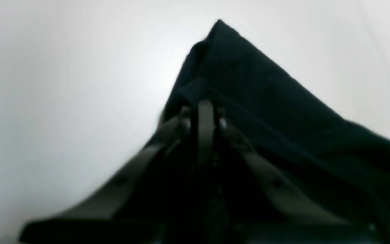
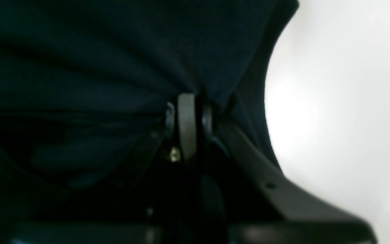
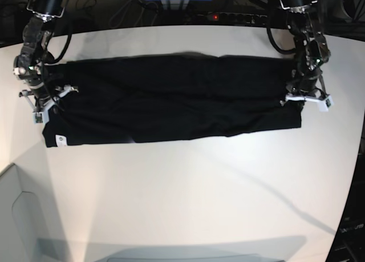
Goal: Fold the T-shirt properly
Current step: 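Lower the folded edge and smooth the strip flat with both grippers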
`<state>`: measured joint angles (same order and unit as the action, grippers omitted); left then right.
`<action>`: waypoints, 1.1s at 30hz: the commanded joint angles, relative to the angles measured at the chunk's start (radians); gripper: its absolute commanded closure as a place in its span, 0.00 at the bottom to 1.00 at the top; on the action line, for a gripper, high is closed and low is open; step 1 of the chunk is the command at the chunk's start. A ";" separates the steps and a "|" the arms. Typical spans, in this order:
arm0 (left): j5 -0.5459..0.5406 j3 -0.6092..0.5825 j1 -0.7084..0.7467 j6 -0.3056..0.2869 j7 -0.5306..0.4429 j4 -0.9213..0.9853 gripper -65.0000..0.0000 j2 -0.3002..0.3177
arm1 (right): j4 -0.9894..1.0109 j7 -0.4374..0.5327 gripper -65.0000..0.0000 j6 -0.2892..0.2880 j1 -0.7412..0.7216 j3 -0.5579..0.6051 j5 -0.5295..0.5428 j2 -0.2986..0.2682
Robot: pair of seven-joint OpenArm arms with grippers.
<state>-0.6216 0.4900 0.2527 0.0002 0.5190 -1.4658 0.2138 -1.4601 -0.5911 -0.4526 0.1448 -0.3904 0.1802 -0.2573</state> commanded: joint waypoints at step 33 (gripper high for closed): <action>-0.002 0.134 0.138 0.002 0.002 -0.290 1.00 0.019 | -0.008 -0.039 1.00 -0.007 0.005 -0.002 -0.017 -0.003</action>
<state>-0.6247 0.6136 0.3847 -0.0006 0.5423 -1.7409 0.2184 -1.4635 -0.5911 -0.4526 0.1474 -0.3904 0.1806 -0.2520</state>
